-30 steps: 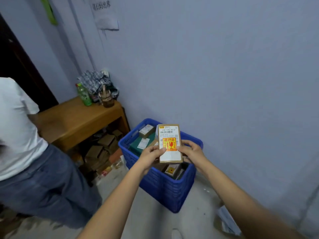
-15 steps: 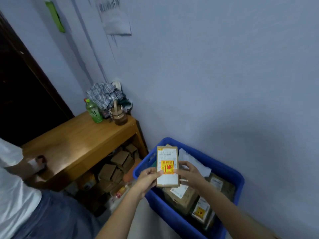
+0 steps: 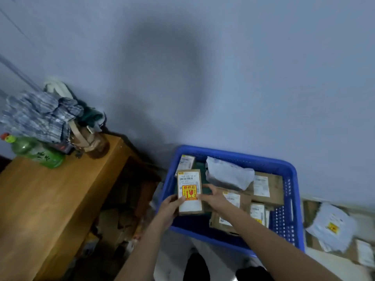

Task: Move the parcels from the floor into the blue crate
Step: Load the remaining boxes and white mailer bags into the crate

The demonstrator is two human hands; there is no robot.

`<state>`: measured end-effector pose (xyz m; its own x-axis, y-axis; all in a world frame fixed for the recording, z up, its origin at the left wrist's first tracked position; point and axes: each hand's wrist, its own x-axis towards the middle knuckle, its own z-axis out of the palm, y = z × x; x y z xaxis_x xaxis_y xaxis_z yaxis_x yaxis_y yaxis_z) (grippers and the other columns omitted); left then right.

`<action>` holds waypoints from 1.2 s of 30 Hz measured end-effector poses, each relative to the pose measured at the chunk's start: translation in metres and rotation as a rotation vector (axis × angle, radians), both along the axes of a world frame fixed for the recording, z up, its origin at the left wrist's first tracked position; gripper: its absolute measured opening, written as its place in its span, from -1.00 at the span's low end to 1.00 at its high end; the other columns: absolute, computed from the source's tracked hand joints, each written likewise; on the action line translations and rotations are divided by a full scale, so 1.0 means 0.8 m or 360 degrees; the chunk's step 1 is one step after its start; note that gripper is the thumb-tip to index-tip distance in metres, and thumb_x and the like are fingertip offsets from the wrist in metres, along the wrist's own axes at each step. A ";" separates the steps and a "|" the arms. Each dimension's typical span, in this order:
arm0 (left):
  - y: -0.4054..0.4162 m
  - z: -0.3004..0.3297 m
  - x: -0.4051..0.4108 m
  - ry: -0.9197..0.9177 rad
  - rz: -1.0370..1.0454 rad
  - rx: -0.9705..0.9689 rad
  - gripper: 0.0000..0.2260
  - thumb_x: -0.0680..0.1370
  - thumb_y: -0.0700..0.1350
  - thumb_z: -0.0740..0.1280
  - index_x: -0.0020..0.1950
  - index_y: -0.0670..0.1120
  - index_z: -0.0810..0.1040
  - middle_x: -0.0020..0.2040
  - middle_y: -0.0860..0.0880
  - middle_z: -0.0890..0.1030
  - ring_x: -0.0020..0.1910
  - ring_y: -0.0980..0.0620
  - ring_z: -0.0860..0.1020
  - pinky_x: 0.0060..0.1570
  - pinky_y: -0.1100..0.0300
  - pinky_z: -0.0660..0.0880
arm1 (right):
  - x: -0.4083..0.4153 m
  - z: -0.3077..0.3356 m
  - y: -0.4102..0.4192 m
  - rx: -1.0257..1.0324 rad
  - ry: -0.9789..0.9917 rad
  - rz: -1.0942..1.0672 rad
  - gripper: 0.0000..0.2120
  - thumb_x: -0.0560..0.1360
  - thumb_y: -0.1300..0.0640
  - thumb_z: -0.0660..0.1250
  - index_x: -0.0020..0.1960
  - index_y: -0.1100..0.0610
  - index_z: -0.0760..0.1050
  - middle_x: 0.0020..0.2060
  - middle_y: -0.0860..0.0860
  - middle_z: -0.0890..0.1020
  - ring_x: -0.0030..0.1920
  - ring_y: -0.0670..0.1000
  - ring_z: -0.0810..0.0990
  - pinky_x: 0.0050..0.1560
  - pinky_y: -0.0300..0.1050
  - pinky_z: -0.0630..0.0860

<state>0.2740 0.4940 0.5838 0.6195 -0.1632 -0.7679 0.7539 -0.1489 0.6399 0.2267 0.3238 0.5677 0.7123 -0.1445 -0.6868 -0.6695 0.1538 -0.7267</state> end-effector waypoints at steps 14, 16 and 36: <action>0.011 -0.234 0.066 0.0596 0.0314 0.0159 -0.70 0.53 -0.24 0.35 0.26 -0.23 0.49 0.05 -0.20 0.59 0.05 -0.15 0.55 0.09 0.00 0.51 | 0.085 -0.228 0.082 -0.0113 0.0414 -0.0264 -0.48 0.42 0.18 0.46 0.32 0.11 0.35 0.13 0.12 0.59 0.08 0.07 0.59 0.09 -0.03 0.58; 0.013 -0.260 0.081 0.0568 0.0372 0.0218 -0.67 0.53 -0.28 0.33 0.30 -0.26 0.46 0.12 -0.22 0.57 0.04 -0.14 0.54 0.05 0.05 0.50 | 0.099 -0.259 0.092 -0.0035 0.0443 -0.0354 -0.50 0.44 0.21 0.45 0.32 0.13 0.35 0.18 0.15 0.58 0.11 0.09 0.59 0.12 0.00 0.57; 0.036 -0.261 0.091 0.0423 -0.0057 0.0508 -0.82 0.47 -0.24 0.34 0.07 -0.12 0.56 -0.11 -0.12 0.58 -0.21 -0.03 0.49 -0.20 0.16 0.45 | 0.117 -0.261 0.106 -0.0239 0.0418 -0.0227 -0.37 0.47 0.03 0.43 0.44 0.20 0.28 0.29 0.12 0.48 0.19 0.00 0.49 0.07 -0.31 0.39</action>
